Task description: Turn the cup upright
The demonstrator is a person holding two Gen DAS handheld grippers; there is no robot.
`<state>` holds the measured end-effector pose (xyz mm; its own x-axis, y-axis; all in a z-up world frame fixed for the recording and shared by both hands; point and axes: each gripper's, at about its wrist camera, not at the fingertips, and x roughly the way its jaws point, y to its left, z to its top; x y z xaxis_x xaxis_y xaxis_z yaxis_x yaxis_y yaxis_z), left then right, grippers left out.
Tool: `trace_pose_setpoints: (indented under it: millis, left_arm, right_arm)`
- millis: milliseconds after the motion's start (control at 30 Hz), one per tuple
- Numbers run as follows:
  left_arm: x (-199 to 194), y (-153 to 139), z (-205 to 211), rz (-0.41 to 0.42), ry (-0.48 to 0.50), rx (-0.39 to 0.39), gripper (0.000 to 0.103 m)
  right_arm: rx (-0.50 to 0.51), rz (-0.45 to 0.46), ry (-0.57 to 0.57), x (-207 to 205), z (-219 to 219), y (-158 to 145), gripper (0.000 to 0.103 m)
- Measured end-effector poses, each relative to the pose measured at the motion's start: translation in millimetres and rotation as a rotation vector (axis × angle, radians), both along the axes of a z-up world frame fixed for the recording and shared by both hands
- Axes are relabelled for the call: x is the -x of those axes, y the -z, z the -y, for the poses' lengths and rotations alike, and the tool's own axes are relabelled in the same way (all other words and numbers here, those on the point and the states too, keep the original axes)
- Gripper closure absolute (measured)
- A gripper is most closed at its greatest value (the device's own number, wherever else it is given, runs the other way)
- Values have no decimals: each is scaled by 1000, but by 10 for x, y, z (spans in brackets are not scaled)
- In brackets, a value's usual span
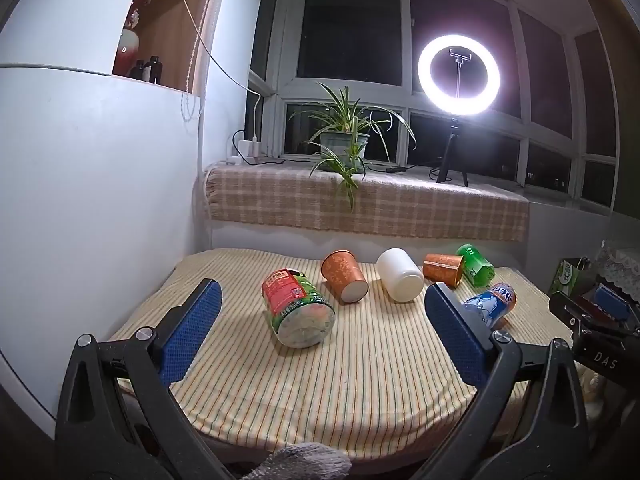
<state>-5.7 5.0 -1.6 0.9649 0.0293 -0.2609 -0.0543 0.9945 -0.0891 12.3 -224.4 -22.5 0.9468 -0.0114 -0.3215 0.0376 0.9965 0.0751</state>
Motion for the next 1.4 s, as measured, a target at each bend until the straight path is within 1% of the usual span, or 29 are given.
trace_pose_setpoints:
  millis: [300,567,633,1400]
  left_arm:
    - [-9,-11,8,-3,-2,-3,0]
    - [-39,20,-116,-5,0,-5,0]
    - [-4,-4,22,-2,-3,-6,0]
    - [1,-12,13,-1,-6,-10,0]
  right_arm:
    - [-2,-2,0,-2,-1,1,0]
    - [0,-2,-1,6,3,-11,0]
    - [-1,-2,-2,7,3,-11,0]
    - [-1,-6,-3,14,0,8,0]
